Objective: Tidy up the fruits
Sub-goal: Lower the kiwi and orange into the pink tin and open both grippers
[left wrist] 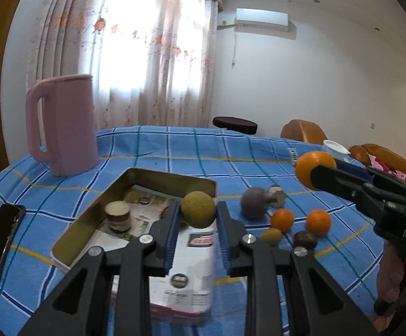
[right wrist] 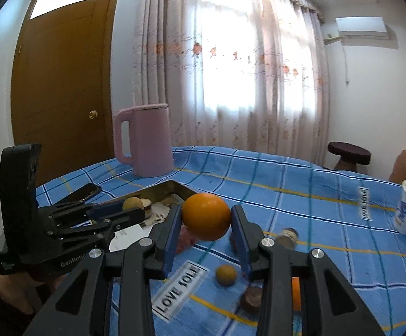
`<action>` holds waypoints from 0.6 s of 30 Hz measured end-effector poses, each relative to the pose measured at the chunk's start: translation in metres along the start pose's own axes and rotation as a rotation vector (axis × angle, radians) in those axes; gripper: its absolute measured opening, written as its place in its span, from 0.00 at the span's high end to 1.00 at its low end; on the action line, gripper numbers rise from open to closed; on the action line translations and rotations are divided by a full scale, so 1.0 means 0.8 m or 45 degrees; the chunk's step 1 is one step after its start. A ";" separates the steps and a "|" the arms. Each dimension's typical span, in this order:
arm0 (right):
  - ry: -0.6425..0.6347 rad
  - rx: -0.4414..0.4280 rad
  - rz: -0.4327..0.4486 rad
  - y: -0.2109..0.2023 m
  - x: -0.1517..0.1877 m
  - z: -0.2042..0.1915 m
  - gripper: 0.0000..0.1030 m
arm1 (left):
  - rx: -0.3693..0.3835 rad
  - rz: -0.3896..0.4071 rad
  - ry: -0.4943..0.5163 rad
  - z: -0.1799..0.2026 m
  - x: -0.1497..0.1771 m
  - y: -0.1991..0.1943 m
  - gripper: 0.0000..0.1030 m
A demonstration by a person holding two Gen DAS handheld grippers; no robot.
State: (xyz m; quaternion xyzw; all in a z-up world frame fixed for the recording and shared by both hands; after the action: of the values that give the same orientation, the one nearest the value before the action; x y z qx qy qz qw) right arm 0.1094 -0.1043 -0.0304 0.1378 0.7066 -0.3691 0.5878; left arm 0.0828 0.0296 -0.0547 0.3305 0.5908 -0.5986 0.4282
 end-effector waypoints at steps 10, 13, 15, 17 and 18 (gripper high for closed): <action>-0.065 -0.100 -0.109 0.074 -0.005 -0.049 0.63 | -0.078 -0.084 -0.116 -0.073 0.002 0.018 0.74; -0.091 -0.124 -0.150 0.094 0.002 -0.064 0.63 | -0.107 -0.105 -0.129 -0.087 0.005 0.021 0.74; -0.108 -0.141 -0.192 0.108 0.010 -0.075 0.63 | -0.117 -0.122 -0.129 -0.094 0.007 0.023 0.73; -0.114 -0.148 -0.225 0.118 0.018 -0.081 0.63 | -0.122 -0.150 -0.141 -0.100 0.012 0.028 0.73; -0.109 -0.163 -0.252 0.126 0.023 -0.085 0.63 | -0.126 -0.160 -0.146 -0.102 0.014 0.030 0.73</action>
State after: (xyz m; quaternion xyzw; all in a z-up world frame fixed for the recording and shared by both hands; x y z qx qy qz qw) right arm 0.1184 0.0071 -0.0812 0.0137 0.7130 -0.3851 0.5858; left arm 0.0904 0.1109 -0.0818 0.2363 0.6138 -0.6122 0.4388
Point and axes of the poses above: each gripper's, at about its wrist camera, not at the fingertips, and y roughly the way its jaws point, z to its right, x to its underside, the point moved 6 cm from there along y, roughly the way its jaws point, and after that the axes turned 5 degrees about -x, right-handed, at the moved point
